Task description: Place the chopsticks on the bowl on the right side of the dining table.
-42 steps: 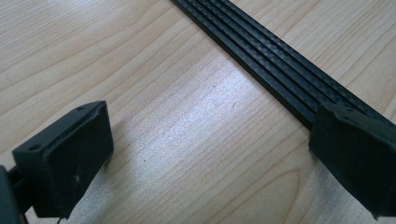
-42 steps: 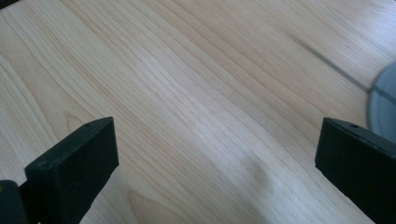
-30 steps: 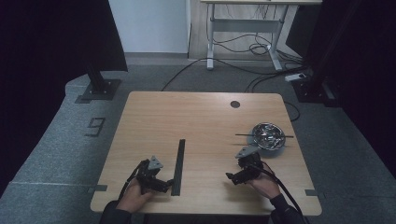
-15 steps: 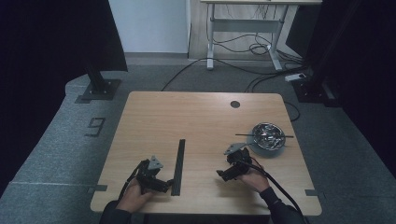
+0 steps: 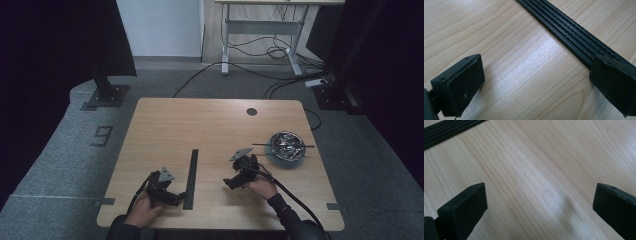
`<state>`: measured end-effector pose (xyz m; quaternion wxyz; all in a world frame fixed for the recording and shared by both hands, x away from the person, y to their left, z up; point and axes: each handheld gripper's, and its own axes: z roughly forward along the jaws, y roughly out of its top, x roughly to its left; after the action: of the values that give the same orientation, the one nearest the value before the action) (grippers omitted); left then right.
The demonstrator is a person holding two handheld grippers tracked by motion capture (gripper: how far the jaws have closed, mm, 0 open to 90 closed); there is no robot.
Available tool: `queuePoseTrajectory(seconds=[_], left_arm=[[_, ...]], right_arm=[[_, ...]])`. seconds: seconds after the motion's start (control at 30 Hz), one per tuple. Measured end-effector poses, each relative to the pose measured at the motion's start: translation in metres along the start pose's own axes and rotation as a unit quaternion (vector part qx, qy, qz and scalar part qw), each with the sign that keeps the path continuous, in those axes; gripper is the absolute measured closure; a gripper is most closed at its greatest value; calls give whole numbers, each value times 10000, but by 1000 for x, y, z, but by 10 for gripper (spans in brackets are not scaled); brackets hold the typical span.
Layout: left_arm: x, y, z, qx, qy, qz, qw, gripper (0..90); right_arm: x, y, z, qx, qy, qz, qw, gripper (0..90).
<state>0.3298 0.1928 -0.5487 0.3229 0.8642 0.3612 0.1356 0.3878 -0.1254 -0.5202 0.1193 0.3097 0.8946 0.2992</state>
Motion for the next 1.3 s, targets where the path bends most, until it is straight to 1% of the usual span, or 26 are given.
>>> queuePoseTrajectory(seconds=[0.2, 0.27, 0.4, 0.67, 0.77, 0.87, 0.93, 1.03, 1.3], left_arm=[[0, 0, 0, -13, -1, -13, 10000, 0], [0, 0, 0, -12, -1, -12, 10000, 0], [0, 0, 0, -11, -1, -11, 10000, 0], [0, 0, 0, -11, -2, -12, 10000, 0], [0, 0, 0, -11, -2, -10, 10000, 0], [0, 0, 0, -11, -2, -13, 10000, 0], [0, 0, 0, -12, -2, -13, 10000, 0], [0, 0, 0, -7, -2, -8, 10000, 0], [0, 0, 0, -6, -1, -7, 10000, 0]], right_arm=[[4, 12, 8, 5, 34, -92, 10000, 0], [5, 17, 11, -18, 76, -92, 9999, 0], [8, 24, 16, -22, 82, -135, 9999, 0], [14, 38, 25, -99, 99, -134, 9998, 0], [19, 45, 31, -59, 97, -216, 9997, 0], [20, 48, 34, -72, 122, -218, 9997, 0], [24, 54, 39, -92, 138, -201, 9997, 0], [28, 59, 42, -144, 186, -126, 9996, 0], [36, 71, 54, -82, 132, -182, 9997, 0]])
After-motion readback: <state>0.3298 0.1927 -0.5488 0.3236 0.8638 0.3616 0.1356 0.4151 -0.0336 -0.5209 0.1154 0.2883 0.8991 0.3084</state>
